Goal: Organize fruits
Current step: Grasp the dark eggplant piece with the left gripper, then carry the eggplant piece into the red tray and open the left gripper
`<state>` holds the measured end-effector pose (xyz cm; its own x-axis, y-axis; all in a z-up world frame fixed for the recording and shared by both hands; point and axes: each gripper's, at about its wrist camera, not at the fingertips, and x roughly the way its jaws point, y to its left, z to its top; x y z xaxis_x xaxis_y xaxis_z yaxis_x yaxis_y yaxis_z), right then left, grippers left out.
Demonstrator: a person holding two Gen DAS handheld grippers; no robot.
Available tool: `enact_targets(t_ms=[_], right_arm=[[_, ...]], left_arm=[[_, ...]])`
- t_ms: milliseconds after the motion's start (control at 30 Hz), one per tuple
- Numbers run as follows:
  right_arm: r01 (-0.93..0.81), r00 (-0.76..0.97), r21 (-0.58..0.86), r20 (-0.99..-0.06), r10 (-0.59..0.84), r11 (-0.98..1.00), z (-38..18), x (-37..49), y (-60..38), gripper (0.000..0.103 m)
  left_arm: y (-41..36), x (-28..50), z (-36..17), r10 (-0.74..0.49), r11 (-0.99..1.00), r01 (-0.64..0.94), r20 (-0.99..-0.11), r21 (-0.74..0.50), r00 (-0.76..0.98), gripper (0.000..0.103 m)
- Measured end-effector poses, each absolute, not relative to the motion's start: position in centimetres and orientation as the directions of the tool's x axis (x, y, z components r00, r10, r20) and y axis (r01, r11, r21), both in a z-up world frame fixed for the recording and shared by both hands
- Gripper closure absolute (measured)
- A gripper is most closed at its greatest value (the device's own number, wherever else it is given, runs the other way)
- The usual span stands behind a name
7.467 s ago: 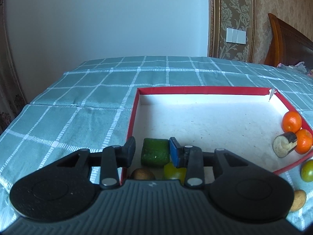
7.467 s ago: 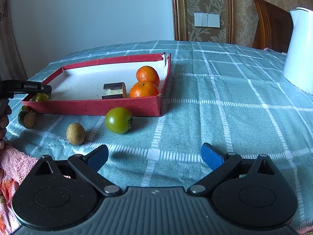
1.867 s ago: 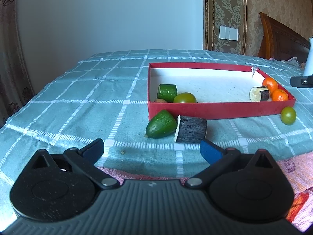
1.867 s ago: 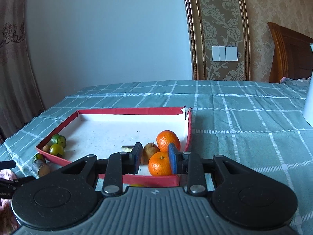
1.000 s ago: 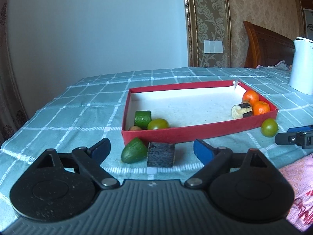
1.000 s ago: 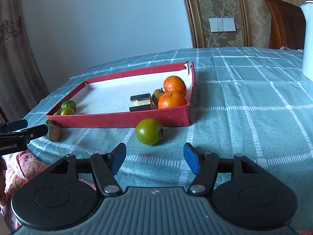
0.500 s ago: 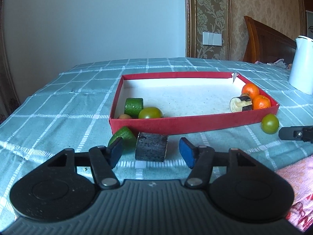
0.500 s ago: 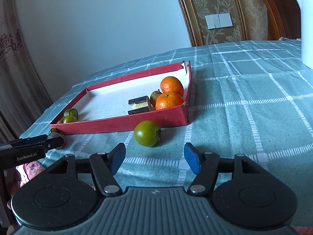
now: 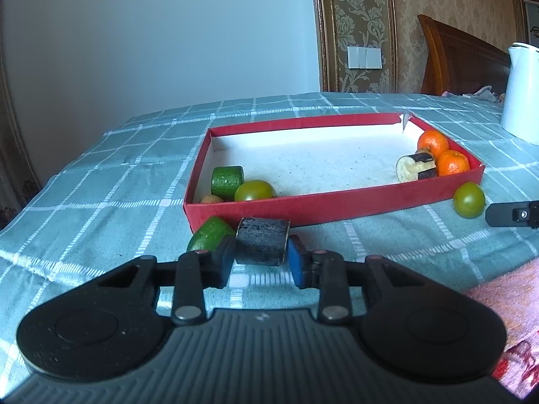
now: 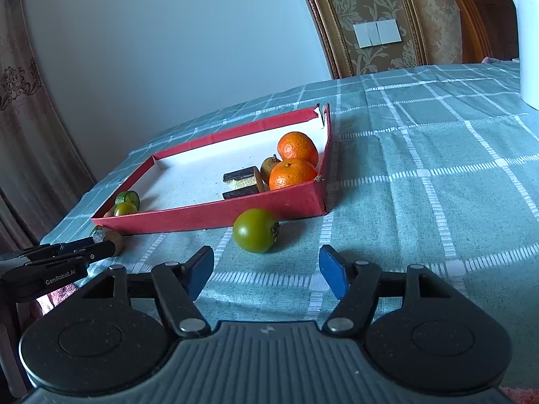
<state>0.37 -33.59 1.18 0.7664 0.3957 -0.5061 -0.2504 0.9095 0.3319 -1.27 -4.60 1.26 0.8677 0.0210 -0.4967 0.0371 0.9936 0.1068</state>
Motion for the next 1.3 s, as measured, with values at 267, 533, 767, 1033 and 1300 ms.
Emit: enact_targets(t_ms=[267,533,767,1033,1300], right_arm=[[-0.25,0.766,0.332,-0.506,0.396,0.909,1.2,0.4,-33.7,0.034],[-0.25,0.766,0.334,-0.506,0.397,0.909,1.2,0.4,-33.7,0.034],[-0.25,0.766,0.334,-0.506,0.397,0.909,1.1,0.4,-33.7,0.034],[-0.25,0.766,0.345,-0.502,0.403,0.905,1.1,0.4,-33.8,0.034],[-0.251,0.764,0.367,-0.494,0.416,0.896,1.0,0.6,-34.2,0.033]], left_arm=[[-5.1,-1.1,1.8,0.027,0.994,0.029,-0.505,0.103,0.863,0.073],[-6.0,-1.7,3.1,0.042,0.992,0.023,-0.486,0.127,0.873,0.073],[-6.7,-0.9,4.6,0.03,0.99,0.035,-0.444,0.138,0.895,0.073],[-6.2,3.9,5.3,0.039,0.996,0.0,-0.451,0.087,0.892,0.074],[-6.3,5.7,4.5,0.055,0.994,-0.008,-0.446,0.108,0.893,0.063]])
